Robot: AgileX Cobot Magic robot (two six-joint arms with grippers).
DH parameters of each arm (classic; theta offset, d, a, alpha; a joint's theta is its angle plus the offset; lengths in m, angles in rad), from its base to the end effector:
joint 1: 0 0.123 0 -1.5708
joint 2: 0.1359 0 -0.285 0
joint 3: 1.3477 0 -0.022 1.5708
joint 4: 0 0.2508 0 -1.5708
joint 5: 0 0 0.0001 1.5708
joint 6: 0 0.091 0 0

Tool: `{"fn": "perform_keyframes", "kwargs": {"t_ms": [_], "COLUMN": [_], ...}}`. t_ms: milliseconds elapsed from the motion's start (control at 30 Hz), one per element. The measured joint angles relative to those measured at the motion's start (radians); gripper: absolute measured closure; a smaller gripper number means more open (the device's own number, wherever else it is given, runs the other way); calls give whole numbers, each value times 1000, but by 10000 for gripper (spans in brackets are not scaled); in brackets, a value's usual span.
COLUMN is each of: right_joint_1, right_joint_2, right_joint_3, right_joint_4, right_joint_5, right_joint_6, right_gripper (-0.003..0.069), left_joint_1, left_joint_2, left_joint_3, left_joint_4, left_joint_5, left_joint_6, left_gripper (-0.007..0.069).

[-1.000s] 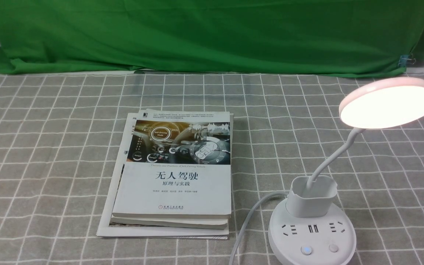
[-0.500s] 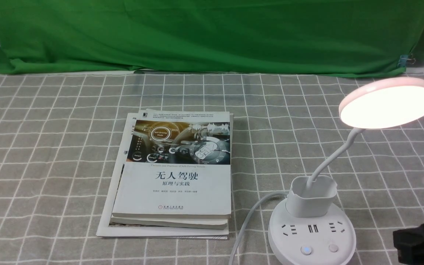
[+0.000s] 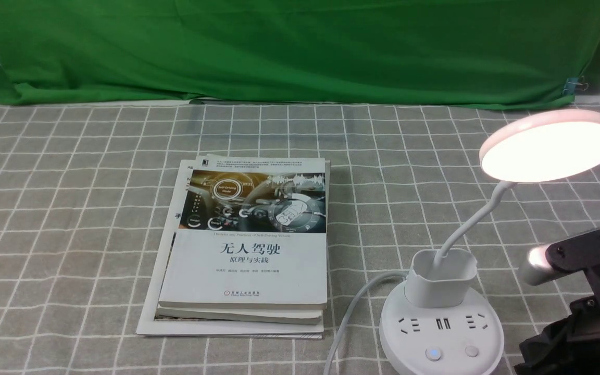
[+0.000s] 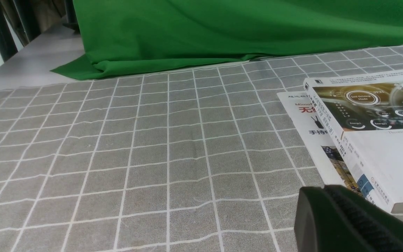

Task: Turn off the desk lamp on the grey coffee tablecloth by hand.
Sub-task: 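Press the power button on the lamp base to turn the lamp off with the right gripper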

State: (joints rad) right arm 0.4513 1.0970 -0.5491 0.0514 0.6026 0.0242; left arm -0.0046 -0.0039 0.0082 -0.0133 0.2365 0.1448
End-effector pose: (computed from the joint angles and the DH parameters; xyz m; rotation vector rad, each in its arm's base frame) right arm 0.1645 0.0827 0.2206 -0.5164 2.5989 0.2135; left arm 0.0555 -0.0005 0.1892 0.1199 1.7211 0.0913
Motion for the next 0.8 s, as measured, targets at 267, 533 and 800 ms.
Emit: {"fn": "perform_keyframes", "kwargs": {"t_ms": [267,533,800], "right_joint_1": [1,2,2], "right_joint_2": [0,0,0], "right_joint_3": [-32,-32,-32], "right_joint_4": [-43,-43,-30], "right_joint_5": [7,-9,-47], "right_joint_6": [37,37,42], "right_gripper": [622,609,602], "left_joint_1": [0,0,0], "left_joint_2": [0,0,0], "left_joint_3": [0,0,0], "left_joint_4": [0,0,0], "left_joint_5": [0,0,0], "left_joint_6": [0,0,0], "left_gripper": [624,624,624]}}
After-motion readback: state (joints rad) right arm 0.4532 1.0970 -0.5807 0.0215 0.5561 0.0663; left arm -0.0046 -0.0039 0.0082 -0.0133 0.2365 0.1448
